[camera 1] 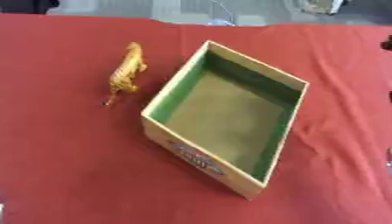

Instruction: Pick up objects on the table and place them in the box.

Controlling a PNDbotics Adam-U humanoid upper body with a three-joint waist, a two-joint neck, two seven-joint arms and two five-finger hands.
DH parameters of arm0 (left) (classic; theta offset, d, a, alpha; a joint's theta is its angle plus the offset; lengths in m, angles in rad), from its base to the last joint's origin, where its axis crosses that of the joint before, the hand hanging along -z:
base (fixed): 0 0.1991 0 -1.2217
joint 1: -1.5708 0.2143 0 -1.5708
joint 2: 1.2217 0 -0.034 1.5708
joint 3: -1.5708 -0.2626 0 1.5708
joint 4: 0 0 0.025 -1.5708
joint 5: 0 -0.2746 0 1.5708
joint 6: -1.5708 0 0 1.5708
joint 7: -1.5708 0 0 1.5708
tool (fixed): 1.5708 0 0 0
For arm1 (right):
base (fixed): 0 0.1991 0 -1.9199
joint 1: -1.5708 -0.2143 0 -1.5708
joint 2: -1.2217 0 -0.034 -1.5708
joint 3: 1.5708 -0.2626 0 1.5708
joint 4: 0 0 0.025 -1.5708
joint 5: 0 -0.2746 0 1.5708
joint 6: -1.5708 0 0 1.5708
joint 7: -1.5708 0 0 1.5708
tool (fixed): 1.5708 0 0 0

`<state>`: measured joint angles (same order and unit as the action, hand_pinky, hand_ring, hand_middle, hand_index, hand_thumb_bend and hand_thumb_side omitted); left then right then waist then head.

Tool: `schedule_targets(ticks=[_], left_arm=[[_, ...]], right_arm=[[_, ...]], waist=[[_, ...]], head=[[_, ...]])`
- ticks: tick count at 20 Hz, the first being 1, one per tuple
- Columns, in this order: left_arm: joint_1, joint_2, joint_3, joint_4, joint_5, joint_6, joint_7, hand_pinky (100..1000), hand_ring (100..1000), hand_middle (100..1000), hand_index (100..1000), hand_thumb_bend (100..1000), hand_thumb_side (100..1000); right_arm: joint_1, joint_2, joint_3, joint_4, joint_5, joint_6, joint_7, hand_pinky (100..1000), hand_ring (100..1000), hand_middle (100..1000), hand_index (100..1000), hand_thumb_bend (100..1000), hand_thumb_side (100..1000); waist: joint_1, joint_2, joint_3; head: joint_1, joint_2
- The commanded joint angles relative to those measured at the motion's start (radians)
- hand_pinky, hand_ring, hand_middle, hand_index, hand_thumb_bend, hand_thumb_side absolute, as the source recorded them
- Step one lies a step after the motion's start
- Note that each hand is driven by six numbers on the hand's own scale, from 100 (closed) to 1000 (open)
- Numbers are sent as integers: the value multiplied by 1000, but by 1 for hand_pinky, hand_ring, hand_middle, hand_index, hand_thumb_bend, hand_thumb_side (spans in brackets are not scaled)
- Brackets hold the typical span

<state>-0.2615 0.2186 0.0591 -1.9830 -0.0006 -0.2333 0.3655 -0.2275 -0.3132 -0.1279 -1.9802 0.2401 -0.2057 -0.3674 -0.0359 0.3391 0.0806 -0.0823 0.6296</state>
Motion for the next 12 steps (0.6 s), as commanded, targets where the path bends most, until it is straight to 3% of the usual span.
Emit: schedule_targets(ticks=[1,8,12], left_arm=[[-32,100,-2,-17,-25,-24,15,489,484,536,669,100,656],[-105,277,-10,-17,-114,-38,35,495,486,574,710,100,610],[-137,356,-22,-17,-180,6,52,494,459,576,730,100,588]], right_arm=[[-4,-26,-1,-20,4,-4,1,939,669,629,798,100,660],[-6,-31,-5,-20,9,-12,-7,939,669,628,798,100,658],[-6,-33,-7,-20,13,-15,-12,939,669,628,797,100,657]], waist=[[6,-12,-3],[12,5,-14],[16,14,-15]], head=[[2,-16],[16,-6],[29,-8]])
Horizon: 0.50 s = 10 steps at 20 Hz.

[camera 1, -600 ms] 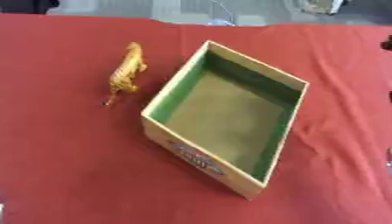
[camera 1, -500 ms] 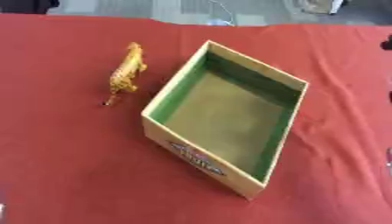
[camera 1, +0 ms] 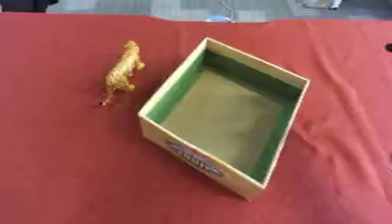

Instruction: Pick up objects on the table and place them in the box.

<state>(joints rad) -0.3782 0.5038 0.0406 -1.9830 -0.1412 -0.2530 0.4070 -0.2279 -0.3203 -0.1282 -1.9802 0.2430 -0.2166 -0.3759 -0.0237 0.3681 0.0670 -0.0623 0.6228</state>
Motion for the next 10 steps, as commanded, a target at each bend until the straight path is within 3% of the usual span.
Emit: schedule_targets(ticks=[1,6,10], left_arm=[[-29,90,-7,-17,-60,45,15,495,461,577,733,100,582],[-77,195,-32,-17,-187,171,15,502,480,595,787,100,554],[-144,247,-67,-17,-263,301,-74,523,509,628,820,100,563]], right_arm=[[-6,-27,-7,-20,11,-5,-5,939,669,628,797,100,657],[-3,-30,-10,-20,13,-3,-8,940,670,628,797,100,658],[1,-30,-9,-20,14,0,-6,939,670,628,797,100,657]], waist=[[5,-14,0],[8,-15,4],[10,-23,2]], head=[[11,-3],[14,-8],[6,-4]])
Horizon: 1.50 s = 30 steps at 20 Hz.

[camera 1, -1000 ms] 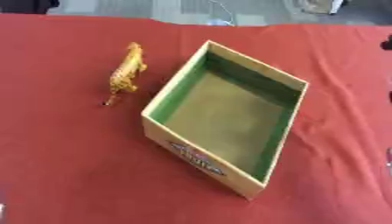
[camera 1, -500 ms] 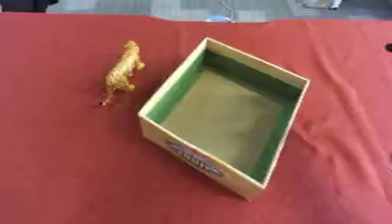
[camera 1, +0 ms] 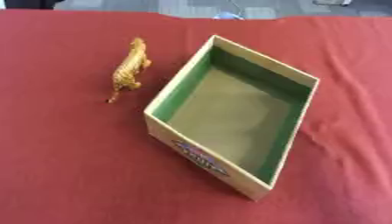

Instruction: Pick up objects on the table and place them in the box.

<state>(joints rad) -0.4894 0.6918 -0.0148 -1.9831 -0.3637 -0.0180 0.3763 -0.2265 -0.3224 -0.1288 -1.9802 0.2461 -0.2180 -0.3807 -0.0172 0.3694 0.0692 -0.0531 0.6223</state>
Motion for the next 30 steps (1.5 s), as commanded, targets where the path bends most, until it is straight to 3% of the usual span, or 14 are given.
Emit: schedule_targets(ticks=[1,5,11,16,20,24,25,30], left_arm=[[-51,71,-25,-17,-52,103,-83,534,520,643,840,100,589],[-123,110,-81,3,-125,203,-292,565,551,673,921,100,666],[-251,124,-151,141,-241,235,-563,615,592,695,915,100,719],[-354,86,-185,265,-258,267,-687,579,578,672,880,100,704],[-424,51,-215,365,-294,289,-765,625,617,696,887,100,775],[-483,11,-239,449,-331,274,-874,671,665,722,910,287,833],[-494,3,-243,465,-343,265,-900,676,672,724,914,299,846],[-532,-30,-266,538,-375,215,-1000,690,707,753,942,660,920]], right_arm=[[0,-28,-8,-20,10,2,-2,939,670,628,797,100,655],[5,-32,-5,-20,11,2,0,939,671,628,797,100,653],[10,-35,-2,-20,11,5,6,939,671,627,795,100,654],[12,-36,2,-20,11,6,11,940,671,627,795,100,657],[13,-35,5,-20,9,8,16,940,671,627,795,100,658],[14,-35,8,-20,6,11,21,940,670,626,795,100,647],[15,-36,9,-20,6,11,22,940,670,626,795,100,656],[17,-39,12,-20,10,14,29,941,669,625,792,100,642]], waist=[[3,-27,-3],[6,-35,-10],[12,-39,-13],[15,-42,-15],[17,-45,-21],[19,-47,-25],[20,-47,-24],[25,-46,-24]], head=[[-4,-4],[1,-2],[17,-3],[25,0],[33,-1],[42,-6],[43,-6],[47,-6]])
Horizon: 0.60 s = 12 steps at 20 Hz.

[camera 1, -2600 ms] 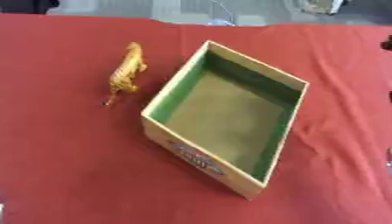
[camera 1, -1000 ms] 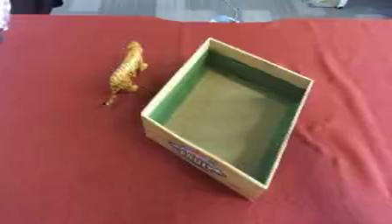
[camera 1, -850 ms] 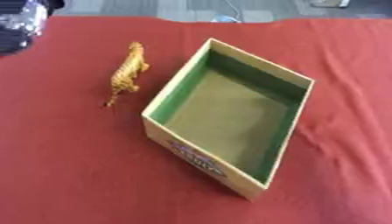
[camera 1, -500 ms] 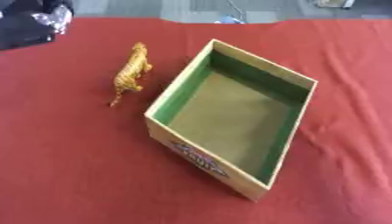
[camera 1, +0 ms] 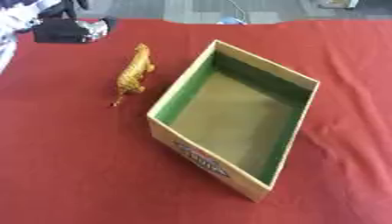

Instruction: Pick up objects on the table and place them in the box.

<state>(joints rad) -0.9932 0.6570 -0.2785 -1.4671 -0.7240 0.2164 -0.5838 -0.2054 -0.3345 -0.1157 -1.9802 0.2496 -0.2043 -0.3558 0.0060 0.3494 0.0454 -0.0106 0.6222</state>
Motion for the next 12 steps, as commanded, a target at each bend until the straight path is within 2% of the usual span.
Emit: schedule_targets(ticks=[1,3,7,12], left_arm=[[-34,-2,-7,37,-22,-27,-54,699,718,761,947,706,922],[-45,-13,-15,69,-40,-41,-78,721,747,791,957,810,950],[-64,-39,-26,136,-87,-51,-113,766,769,814,979,911,983],[-92,-68,-32,245,-187,-48,-116,746,754,801,984,995,1000]], right_arm=[[-4,-27,0,-20,7,1,5,942,669,625,791,100,644],[-4,-26,1,-20,7,3,7,942,669,625,791,100,649],[-5,-27,4,-20,6,5,10,942,667,624,790,100,650],[-5,-25,7,-20,5,9,16,944,666,622,785,100,653]], waist=[[3,-25,0],[6,-25,-1],[12,-25,-4],[20,-24,-7]], head=[[5,-4],[7,-4],[11,-4],[17,-4]])
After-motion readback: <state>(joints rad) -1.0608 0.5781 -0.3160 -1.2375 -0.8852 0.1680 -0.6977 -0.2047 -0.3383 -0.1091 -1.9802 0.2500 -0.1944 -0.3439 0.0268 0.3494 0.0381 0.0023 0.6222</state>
